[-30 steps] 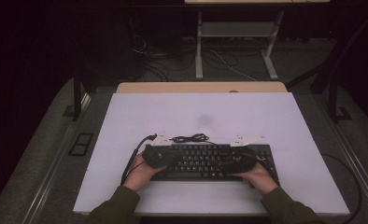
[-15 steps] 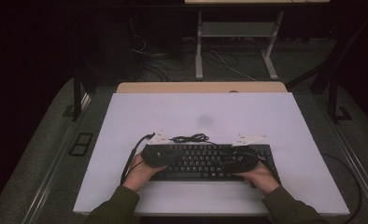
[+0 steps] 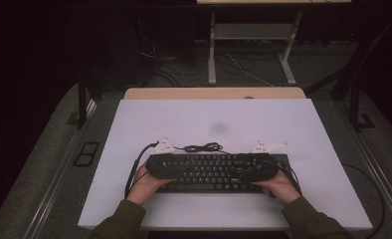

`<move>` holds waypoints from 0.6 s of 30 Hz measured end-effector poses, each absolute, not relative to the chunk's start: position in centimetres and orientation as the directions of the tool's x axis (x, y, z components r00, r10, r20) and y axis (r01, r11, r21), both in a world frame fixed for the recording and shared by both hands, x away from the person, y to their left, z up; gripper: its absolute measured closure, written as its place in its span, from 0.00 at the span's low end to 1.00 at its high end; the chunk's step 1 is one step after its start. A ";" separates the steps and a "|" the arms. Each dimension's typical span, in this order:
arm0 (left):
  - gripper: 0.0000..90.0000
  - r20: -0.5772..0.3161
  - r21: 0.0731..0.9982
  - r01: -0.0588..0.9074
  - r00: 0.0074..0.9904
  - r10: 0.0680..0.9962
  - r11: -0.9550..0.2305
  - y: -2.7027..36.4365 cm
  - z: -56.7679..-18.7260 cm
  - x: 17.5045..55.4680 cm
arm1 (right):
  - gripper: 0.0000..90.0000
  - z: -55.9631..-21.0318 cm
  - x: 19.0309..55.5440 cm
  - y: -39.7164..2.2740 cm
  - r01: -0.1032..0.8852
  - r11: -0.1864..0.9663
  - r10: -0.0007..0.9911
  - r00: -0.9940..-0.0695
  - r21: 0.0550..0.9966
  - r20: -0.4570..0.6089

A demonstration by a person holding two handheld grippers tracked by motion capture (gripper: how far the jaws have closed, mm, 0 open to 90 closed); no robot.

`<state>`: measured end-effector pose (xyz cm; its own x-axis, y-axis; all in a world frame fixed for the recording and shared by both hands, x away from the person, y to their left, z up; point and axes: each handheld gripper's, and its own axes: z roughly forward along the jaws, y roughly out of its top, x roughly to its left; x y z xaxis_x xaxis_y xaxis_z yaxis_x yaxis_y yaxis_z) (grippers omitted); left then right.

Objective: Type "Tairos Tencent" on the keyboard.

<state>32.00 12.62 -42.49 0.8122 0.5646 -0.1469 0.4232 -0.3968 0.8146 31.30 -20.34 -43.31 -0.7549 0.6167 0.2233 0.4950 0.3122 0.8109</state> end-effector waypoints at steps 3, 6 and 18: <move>0.48 -0.149 0.819 0.423 0.809 0.569 -0.388 12.7 -42.4 31.8 | 0.28 -43.3 31.3 -20.4 0.490 0.313 0.614 -0.758 0.813 0.221; 0.42 -0.143 0.822 0.417 0.810 0.568 -0.387 13.0 -42.3 31.5 | 0.27 -43.3 31.3 -20.6 0.489 0.314 0.616 -0.757 0.814 0.217; 0.28 -0.143 0.837 0.412 0.800 0.583 -0.360 14.4 -42.1 30.8 | 0.22 -43.4 31.2 -21.5 0.479 0.312 0.628 -0.752 0.820 0.201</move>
<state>30.79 14.41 -42.07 0.7998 0.5829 -0.1432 0.4123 -0.3601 0.8368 31.16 -21.51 -43.41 -0.7519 0.6280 0.2007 0.4794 0.3118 0.8203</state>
